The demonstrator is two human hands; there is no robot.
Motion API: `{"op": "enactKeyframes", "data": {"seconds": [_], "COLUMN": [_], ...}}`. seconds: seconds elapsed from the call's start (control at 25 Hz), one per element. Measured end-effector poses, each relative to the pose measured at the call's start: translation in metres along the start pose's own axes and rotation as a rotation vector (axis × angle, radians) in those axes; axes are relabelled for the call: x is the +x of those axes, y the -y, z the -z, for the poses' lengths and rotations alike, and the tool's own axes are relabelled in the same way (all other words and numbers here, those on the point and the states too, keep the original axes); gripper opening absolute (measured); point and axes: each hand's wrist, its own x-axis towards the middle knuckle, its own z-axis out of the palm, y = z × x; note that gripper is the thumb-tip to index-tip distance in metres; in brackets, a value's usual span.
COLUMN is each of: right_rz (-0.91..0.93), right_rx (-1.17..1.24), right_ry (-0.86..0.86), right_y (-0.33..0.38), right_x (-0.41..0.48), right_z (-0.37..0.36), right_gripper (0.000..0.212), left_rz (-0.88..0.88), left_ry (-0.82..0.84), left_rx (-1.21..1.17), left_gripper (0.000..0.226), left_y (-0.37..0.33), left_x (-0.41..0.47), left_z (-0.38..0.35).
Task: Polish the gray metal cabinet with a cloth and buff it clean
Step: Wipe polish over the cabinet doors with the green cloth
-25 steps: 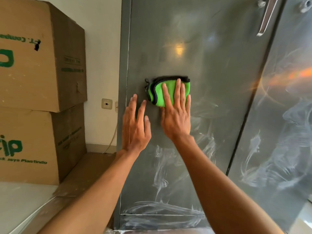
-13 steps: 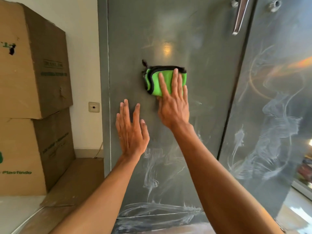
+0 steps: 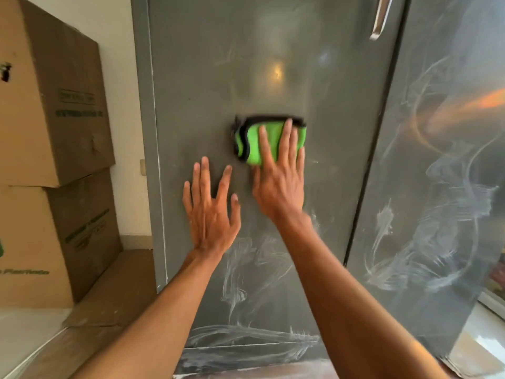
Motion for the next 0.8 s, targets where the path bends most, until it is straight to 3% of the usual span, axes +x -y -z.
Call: {"op": "enactKeyframes", "data": {"seconds": [0.12,0.28,0.36,0.48,0.64,0.8], "right_rz": [-0.049,-0.026,0.070,0.213,0.015,0.020], "right_rx": [0.067,0.037,-0.033,-0.102,-0.041,-0.046], "right_ry": [-0.051,0.016,0.081,0.102,0.057,0.027], "right_y": [0.002,-0.036,-0.071,-0.095,-0.068,-0.076], "right_x": [0.008,-0.090,-0.119,-0.087,-0.021,-0.050], "right_z": [-0.006,-0.037,-0.038,-0.021,0.007,0.002], "right_gripper": [0.070,0.072,0.083,0.077,0.077,0.080], "left_rz": [0.051,0.154,0.191,0.271,0.274,0.229], "left_ry": [-0.041,-0.114,-0.128,-0.113,-0.013,0.025], "left_rx": [0.020,-0.003,-0.033,-0.009,-0.028,-0.008], "left_gripper": [0.056,0.065,0.063,0.056,0.056,0.058], "left_y": [-0.014,-0.043,-0.052,-0.059,-0.079,-0.073], "left_x": [0.013,0.009,-0.016,-0.050,-0.059,-0.050], "left_z": [-0.009,-0.024,-0.035,-0.054,-0.051,-0.041]}}
